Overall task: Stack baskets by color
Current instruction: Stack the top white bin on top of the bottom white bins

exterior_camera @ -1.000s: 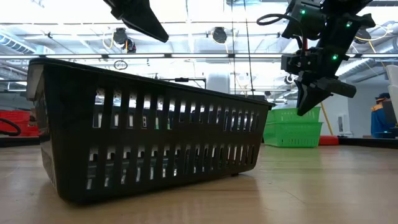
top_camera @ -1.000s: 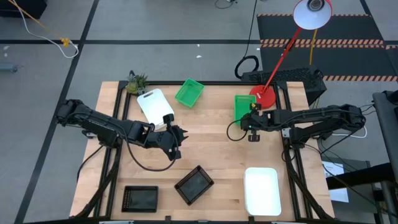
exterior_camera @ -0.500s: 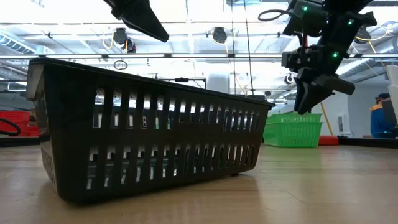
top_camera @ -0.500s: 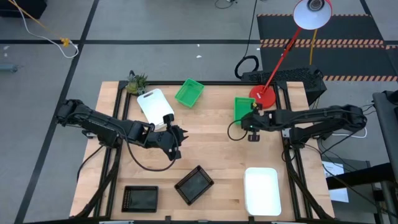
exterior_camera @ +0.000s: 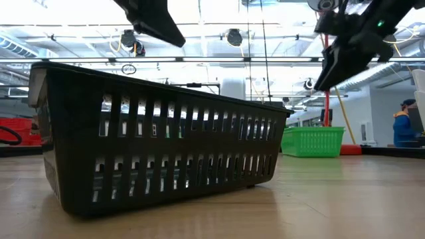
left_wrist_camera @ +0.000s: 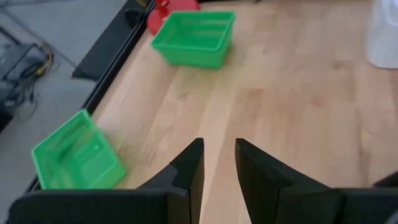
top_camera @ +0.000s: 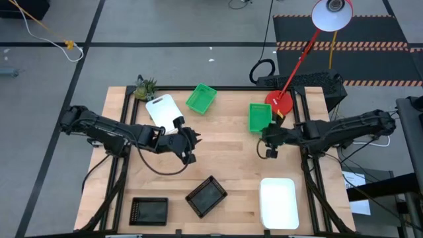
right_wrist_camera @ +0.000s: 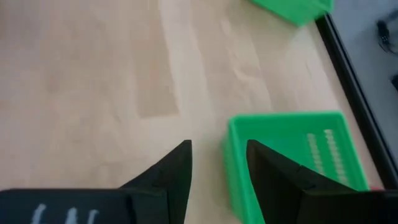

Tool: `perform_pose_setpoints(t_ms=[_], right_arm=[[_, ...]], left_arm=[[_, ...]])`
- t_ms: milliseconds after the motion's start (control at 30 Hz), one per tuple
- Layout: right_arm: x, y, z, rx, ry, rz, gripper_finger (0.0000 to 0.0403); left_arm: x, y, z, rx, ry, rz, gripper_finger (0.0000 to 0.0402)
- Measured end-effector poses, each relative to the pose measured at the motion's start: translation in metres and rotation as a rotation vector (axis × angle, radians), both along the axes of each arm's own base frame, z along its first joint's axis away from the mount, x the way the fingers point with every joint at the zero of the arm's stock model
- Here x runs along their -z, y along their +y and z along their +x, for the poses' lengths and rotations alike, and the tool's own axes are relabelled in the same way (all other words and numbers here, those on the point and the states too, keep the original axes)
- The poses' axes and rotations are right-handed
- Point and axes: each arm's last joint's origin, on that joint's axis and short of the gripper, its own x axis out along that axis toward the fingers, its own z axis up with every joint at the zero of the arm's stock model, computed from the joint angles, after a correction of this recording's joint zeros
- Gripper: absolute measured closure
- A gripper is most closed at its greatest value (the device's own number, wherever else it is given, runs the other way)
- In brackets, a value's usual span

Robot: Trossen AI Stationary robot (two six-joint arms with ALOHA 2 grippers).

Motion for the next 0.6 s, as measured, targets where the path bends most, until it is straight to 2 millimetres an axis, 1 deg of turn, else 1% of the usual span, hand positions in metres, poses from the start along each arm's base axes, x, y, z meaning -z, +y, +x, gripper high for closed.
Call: perform_pose_setpoints(t_ms=[167, 233, 367, 500, 600], right_arm=[[-0.006, 0.016, -0.002, -0.093, -0.065, 0.013, 0.0255], [-0.007, 0.02, -0.003, -0.119, -0.077, 0.016, 0.0255], [-0.01, 0.026, -0.001, -0.17, -0.115, 0.016, 0.0255], [-0.009, 0.032, -0.003, -0.232, -0.085, 0.059, 0.0255], [-0.008, 0.035, -0.005, -0.27, -0.068, 0.082, 0.0255]], left_arm=[[0.007, 0.016, -0.004, -0.096, 0.069, -0.033, 0.0308], [0.011, 0.023, -0.008, -0.144, 0.117, -0.046, 0.03], [0.017, 0.038, -0.012, -0.247, 0.176, -0.078, 0.0262], [0.023, 0.052, -0.018, -0.337, 0.239, -0.117, 0.022], [0.03, 0.057, -0.02, -0.357, 0.304, -0.131, 0.0198]])
